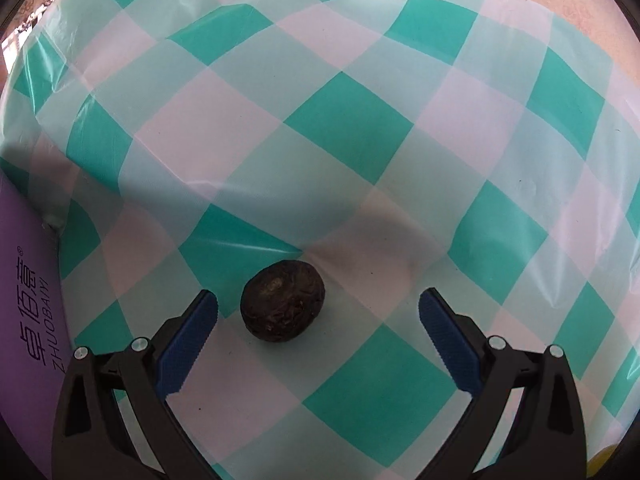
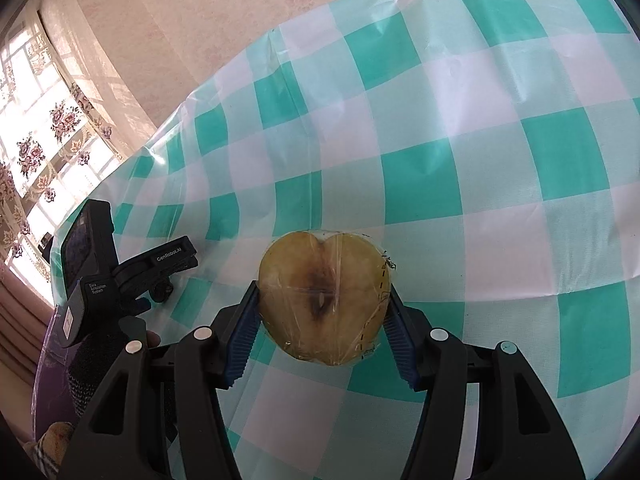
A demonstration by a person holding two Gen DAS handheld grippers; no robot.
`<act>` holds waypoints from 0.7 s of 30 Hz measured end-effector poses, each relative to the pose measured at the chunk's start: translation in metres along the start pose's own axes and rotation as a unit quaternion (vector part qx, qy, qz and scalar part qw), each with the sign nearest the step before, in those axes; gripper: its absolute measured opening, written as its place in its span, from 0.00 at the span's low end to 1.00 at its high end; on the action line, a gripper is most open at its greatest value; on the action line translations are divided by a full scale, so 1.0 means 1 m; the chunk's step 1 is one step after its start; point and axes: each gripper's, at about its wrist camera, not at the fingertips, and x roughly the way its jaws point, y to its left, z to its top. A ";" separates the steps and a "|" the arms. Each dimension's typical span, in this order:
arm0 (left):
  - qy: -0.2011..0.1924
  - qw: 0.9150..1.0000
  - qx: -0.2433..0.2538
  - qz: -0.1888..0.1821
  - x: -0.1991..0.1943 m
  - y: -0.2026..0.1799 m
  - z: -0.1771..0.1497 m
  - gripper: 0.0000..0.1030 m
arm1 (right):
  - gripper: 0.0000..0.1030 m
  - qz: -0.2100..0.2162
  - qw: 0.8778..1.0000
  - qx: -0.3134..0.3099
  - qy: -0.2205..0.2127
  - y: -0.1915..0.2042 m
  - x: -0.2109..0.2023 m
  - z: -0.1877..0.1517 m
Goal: Organize fruits
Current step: 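Grasp the last dark fruit with the left tool while the right tool holds the pear half, then carry the pear half and dark fruit over the box with both tools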
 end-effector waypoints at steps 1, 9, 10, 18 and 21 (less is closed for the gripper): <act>-0.004 1.000 -0.001 0.004 -0.001 0.001 0.002 0.98 | 0.56 0.000 1.000 0.000 0.000 -0.001 -0.001 0.000; -0.030 0.999 0.038 -0.002 -0.013 -0.010 0.001 0.59 | 0.56 -0.012 1.000 0.001 0.001 0.000 -0.001 -0.001; -0.036 0.998 0.046 -0.005 -0.017 -0.015 -0.002 0.43 | 0.56 -0.013 1.000 0.002 0.000 -0.001 -0.001 -0.001; -0.065 0.995 0.045 -0.058 -0.040 -0.012 -0.011 0.36 | 0.56 -0.029 0.999 0.019 -0.005 -0.006 0.001 0.001; -0.074 0.993 0.048 -0.077 -0.051 -0.011 -0.021 0.36 | 0.56 -0.032 0.999 0.023 -0.005 -0.007 0.002 0.001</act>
